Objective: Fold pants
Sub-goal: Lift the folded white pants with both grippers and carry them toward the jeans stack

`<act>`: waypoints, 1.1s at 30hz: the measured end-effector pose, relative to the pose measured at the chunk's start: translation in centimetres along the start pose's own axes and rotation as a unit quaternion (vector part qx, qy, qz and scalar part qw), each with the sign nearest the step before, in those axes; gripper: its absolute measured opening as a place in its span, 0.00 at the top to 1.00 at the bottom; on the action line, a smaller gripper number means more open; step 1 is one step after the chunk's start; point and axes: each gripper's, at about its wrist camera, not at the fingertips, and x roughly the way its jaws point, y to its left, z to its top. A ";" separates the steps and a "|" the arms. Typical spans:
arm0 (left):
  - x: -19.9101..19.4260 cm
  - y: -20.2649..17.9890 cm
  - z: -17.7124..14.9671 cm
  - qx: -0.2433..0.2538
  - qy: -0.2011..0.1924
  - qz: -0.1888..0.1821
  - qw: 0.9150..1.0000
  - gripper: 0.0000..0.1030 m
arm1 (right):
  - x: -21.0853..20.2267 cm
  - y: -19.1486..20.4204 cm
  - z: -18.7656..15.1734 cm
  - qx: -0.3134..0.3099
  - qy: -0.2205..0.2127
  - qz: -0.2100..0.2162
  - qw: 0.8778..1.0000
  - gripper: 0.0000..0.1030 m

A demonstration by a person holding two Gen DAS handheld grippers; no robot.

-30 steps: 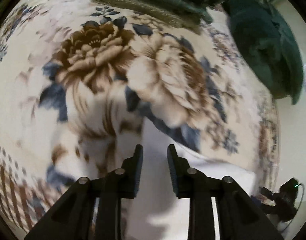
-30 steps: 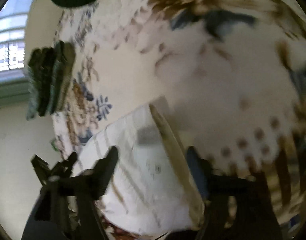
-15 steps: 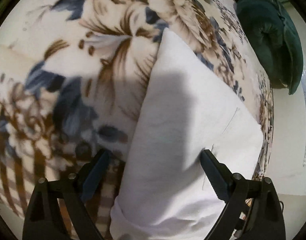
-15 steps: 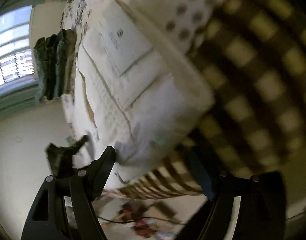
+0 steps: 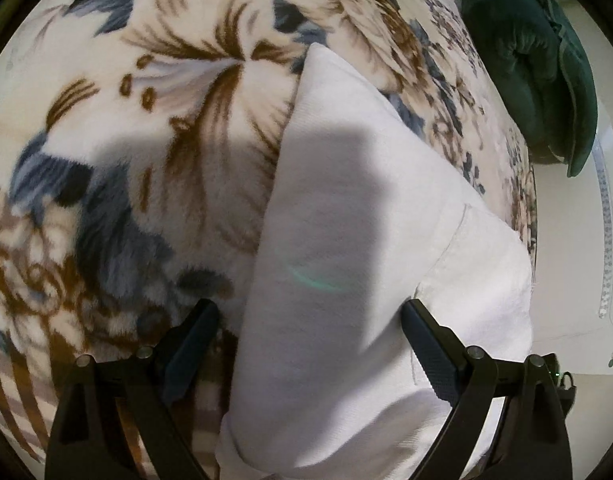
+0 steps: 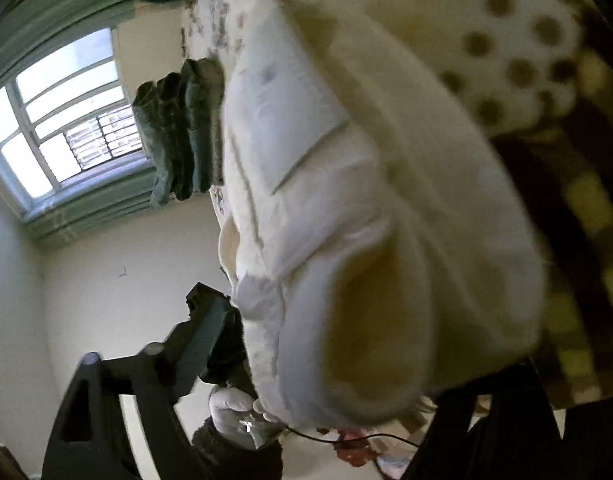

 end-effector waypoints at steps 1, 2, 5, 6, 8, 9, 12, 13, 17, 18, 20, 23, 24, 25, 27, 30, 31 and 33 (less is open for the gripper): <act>0.0 0.0 0.0 0.002 0.001 0.001 1.000 0.09 | 0.0 -0.8 0.1 0.004 -0.004 -0.015 1.000 0.11; 0.0 -0.1 0.0 0.004 0.001 0.003 1.000 0.09 | 0.2 -1.4 0.3 0.005 -0.004 -0.031 1.000 0.11; 0.0 -0.1 0.0 0.007 0.003 0.004 1.000 0.09 | 1.9 -1.8 0.8 -0.012 0.014 -0.058 0.998 0.09; 0.0 -0.1 0.0 0.007 0.003 0.004 1.000 0.09 | 2.7 -1.3 0.9 -0.027 0.021 -0.068 0.997 0.06; 0.0 -0.1 0.0 0.007 0.004 -0.001 1.000 0.09 | 3.6 -0.6 1.0 -0.038 0.027 -0.071 0.996 0.05; 0.0 -0.1 0.0 0.006 0.003 -0.003 1.000 0.09 | 3.8 -0.2 0.9 -0.041 0.028 -0.062 0.997 0.05; 0.0 0.2 0.1 0.007 0.007 -0.012 1.000 0.09 | 3.5 0.5 0.5 -0.055 0.019 -0.059 0.997 0.09; 0.0 0.2 0.1 0.010 0.010 -0.013 1.000 0.09 | 3.0 0.0 0.6 -0.058 0.015 -0.073 0.996 0.14; -0.1 -0.3 0.1 0.030 0.004 -0.008 1.000 0.13 | 2.7 -1.0 0.6 -0.055 0.003 -0.096 0.994 0.20; -0.3 -0.6 0.0 0.039 -0.004 -0.011 0.999 0.38 | 2.9 -0.7 0.7 -0.052 -0.001 -0.100 0.994 0.20; -0.9 -1.4 -0.1 0.057 -0.012 -0.013 0.998 0.52 | 2.9 0.1 0.6 -0.060 -0.012 -0.110 0.992 0.29; -1.9 -2.0 -0.4 0.071 -0.025 -0.025 0.997 0.73 | 2.6 0.7 0.0 -0.072 -0.032 -0.125 0.989 0.55; -2.3 -2.3 -0.7 0.078 -0.027 -0.028 0.996 0.75 | 2.3 0.8 -0.2 -0.072 -0.037 -0.127 0.989 0.60; -2.6 -2.6 -0.9 0.080 -0.030 -0.028 0.996 0.76 | 1.9 1.2 -0.6 -0.076 -0.044 -0.133 0.987 0.61; -3.4 -2.9 -1.1 0.080 -0.032 -0.034 0.996 0.79 | 1.9 2.5 -0.9 -0.087 -0.049 -0.141 0.985 0.65; -5.1 -3.7 -1.0 0.080 -0.044 -0.045 0.995 0.81 | 1.5 4.6 -1.3 -0.098 -0.052 -0.137 0.984 0.67; -5.8 -4.2 -1.0 0.080 -0.047 -0.049 0.994 0.81 | 1.2 5.5 -1.4 -0.106 -0.052 -0.138 0.983 0.67; -7.6 -5.2 -1.1 0.082 -0.054 -0.057 0.994 0.81 | 0.9 7.2 -1.5 -0.111 -0.050 -0.132 0.984 0.67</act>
